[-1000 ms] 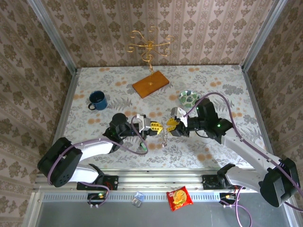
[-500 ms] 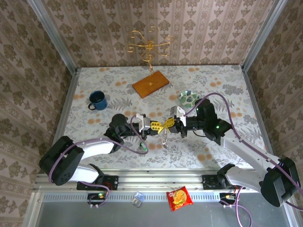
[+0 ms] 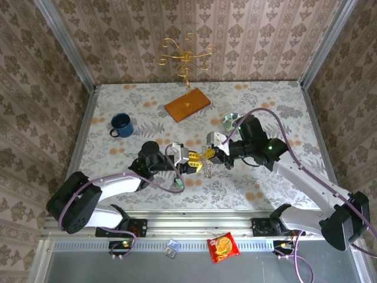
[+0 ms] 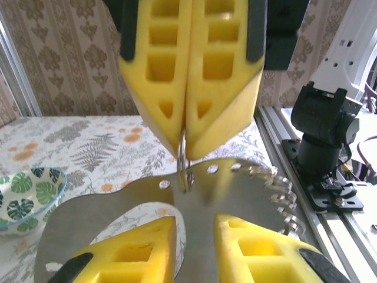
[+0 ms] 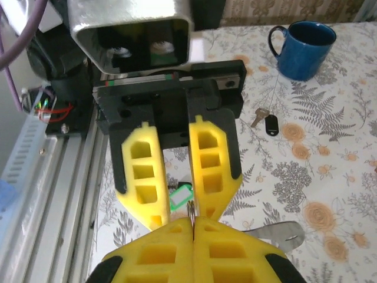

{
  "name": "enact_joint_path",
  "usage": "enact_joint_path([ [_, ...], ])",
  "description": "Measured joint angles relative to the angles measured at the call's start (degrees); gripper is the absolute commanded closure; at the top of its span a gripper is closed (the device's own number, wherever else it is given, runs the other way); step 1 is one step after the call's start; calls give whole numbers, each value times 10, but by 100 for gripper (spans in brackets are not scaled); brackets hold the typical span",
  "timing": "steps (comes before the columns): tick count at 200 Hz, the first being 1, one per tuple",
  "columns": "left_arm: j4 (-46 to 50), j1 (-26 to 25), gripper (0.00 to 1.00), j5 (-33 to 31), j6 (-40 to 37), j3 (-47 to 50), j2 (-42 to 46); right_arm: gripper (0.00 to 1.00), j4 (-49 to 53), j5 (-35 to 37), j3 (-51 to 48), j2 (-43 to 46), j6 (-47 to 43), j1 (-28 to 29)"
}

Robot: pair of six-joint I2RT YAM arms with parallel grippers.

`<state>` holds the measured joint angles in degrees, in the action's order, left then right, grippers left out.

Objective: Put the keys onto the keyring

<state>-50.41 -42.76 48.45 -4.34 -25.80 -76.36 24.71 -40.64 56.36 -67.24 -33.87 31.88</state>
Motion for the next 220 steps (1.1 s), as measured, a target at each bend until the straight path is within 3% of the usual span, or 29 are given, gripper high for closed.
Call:
enact_joint_path([
  [51, 49, 1, 77, 11, -17, -19, 4, 100, 135, 76, 85, -54, -96, 39],
  [95, 53, 2, 80, 22, -17, -20, 5, 100, 191, 118, 126, -80, -133, 65],
  [147, 59, 4, 100, 34, -21, -22, 5, 100, 209, 148, 150, -97, -151, 80],
  [164, 59, 5, 100, 35, -19, -23, 5, 82, 206, 148, 149, -96, -141, 80],
  [175, 57, 5, 100, 35, -19, -23, 5, 75, 193, 144, 142, -91, -131, 75],
  [220, -4, 9, 100, 34, 1, -5, 3, 71, 64, 66, 22, 8, -31, -2],
])
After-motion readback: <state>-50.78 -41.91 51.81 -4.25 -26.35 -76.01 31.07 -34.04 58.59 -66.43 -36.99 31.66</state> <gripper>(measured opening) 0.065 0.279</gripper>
